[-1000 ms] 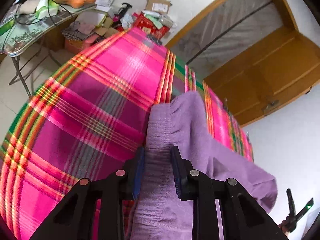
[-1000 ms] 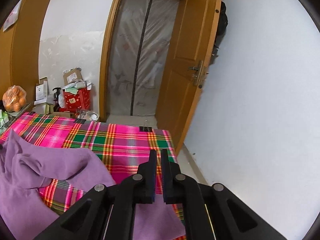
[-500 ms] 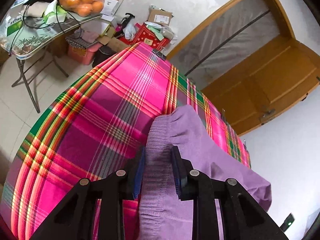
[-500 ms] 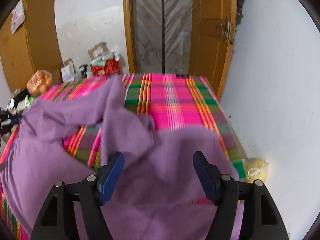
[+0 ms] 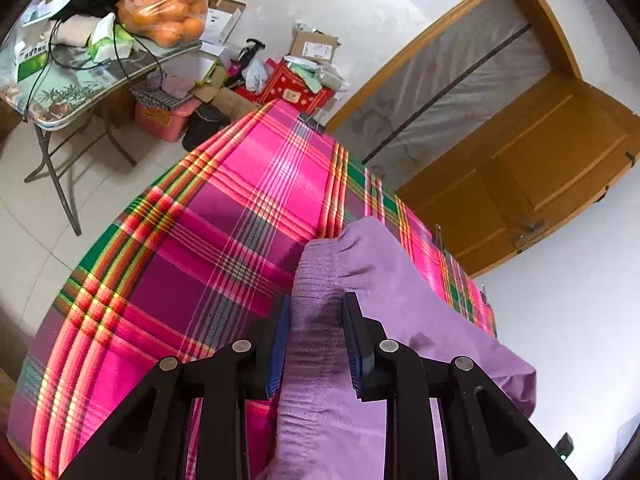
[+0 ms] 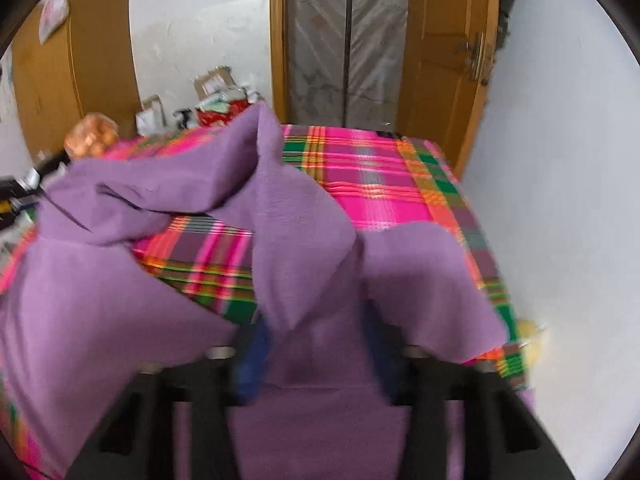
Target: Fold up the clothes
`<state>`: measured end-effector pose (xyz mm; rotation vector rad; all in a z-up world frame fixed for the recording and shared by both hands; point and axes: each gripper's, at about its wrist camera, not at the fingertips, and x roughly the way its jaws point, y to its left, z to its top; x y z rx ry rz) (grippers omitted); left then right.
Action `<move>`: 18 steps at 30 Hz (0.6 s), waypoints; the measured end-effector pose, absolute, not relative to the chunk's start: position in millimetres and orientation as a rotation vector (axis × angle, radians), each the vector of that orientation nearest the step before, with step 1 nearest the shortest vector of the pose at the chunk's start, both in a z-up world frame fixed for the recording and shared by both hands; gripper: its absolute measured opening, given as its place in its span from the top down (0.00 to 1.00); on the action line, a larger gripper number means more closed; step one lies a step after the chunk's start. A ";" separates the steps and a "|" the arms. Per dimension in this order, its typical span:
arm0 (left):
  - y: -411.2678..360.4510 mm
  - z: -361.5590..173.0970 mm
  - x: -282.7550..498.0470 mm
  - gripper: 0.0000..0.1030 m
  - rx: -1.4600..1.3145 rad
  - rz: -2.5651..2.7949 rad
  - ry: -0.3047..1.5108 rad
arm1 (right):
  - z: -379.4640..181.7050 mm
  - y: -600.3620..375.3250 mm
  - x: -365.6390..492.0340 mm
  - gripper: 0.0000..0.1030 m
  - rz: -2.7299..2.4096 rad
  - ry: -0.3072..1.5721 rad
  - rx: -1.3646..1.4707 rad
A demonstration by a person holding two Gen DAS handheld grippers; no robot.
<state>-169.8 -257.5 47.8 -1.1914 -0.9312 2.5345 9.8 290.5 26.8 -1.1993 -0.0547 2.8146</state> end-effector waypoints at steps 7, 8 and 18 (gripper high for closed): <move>-264.4 52.7 -164.2 0.74 -1.167 2.549 -0.938 | 77.8 320.1 -2.6 0.96 2.753 -0.134 -0.985; -265.1 53.3 -163.4 0.74 -1.165 2.553 -0.934 | 89.6 325.0 -4.5 0.97 2.752 -0.142 -0.941; -290.9 49.8 -162.6 0.87 -1.190 2.681 -0.945 | 132.7 365.1 -83.3 0.97 2.609 -0.300 -0.822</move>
